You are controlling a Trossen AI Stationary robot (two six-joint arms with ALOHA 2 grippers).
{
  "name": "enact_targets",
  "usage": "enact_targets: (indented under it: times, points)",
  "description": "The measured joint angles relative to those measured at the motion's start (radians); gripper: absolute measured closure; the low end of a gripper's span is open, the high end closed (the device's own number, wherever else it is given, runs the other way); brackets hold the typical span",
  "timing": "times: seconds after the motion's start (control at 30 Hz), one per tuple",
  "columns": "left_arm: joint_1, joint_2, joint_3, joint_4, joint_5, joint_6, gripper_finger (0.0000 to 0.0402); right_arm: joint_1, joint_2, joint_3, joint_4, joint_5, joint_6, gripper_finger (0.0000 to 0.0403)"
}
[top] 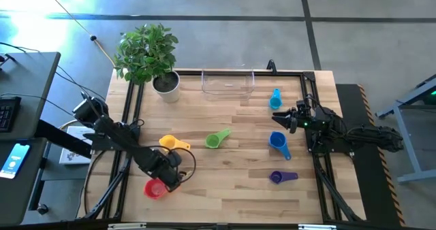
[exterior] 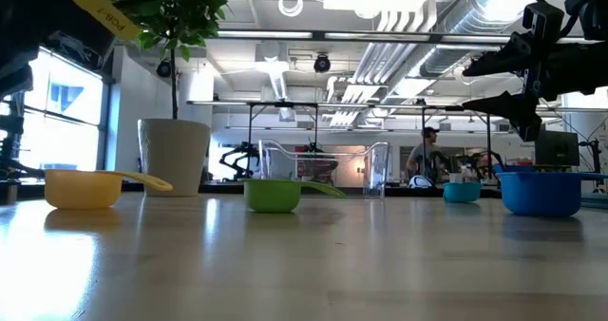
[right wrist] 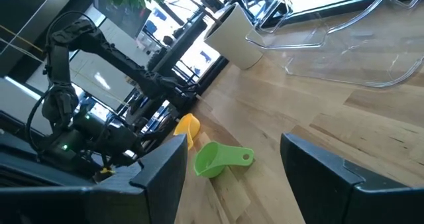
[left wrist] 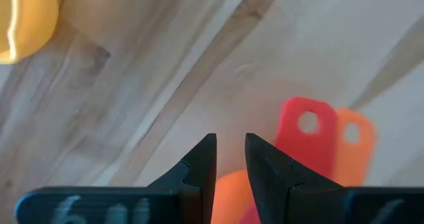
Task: Nest measuring cups in basket
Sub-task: Stack the red measuring cup on top of the orange measuring cup
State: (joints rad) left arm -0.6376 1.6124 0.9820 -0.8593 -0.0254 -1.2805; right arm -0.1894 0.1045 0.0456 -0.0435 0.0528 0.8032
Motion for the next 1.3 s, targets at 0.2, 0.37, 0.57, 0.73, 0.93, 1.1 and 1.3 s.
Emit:
enact_targets:
  times: [0.2, 0.37, 0.57, 0.73, 0.93, 1.1, 1.3]
  points:
    - [0.000, 0.015, -0.001, 0.064, 0.009, 0.027, 0.0332, 0.000, 0.000, 0.000, 0.000, 0.000, 0.000, 0.0169]
    - [0.000, 0.009, -0.001, 0.130, 0.021, 0.043, 0.0332, 0.000, 0.001, 0.000, -0.002, 0.000, 0.000, 0.0169]
    - [0.000, 0.010, -0.001, 0.129, 0.048, 0.080, 0.0332, 0.000, 0.001, 0.000, -0.004, 0.000, 0.000, 0.0169]
    - [0.000, 0.001, -0.001, 0.124, 0.048, 0.086, 0.0334, 0.000, 0.001, 0.000, 0.001, 0.000, 0.002, 0.0169]
    - [0.000, -0.073, -0.001, 0.121, 0.033, 0.058, 0.0335, 0.000, 0.001, 0.001, 0.069, -0.001, -0.009, 0.0169]
    - [-0.050, -0.158, -0.001, 0.109, 0.032, -0.011, 0.0335, 0.000, 0.001, 0.002, 0.130, -0.001, -0.026, 0.0169]
    - [-0.170, -0.258, -0.001, 0.094, 0.032, -0.147, 0.0338, 0.000, 0.001, 0.002, 0.182, -0.003, -0.045, 0.0169]
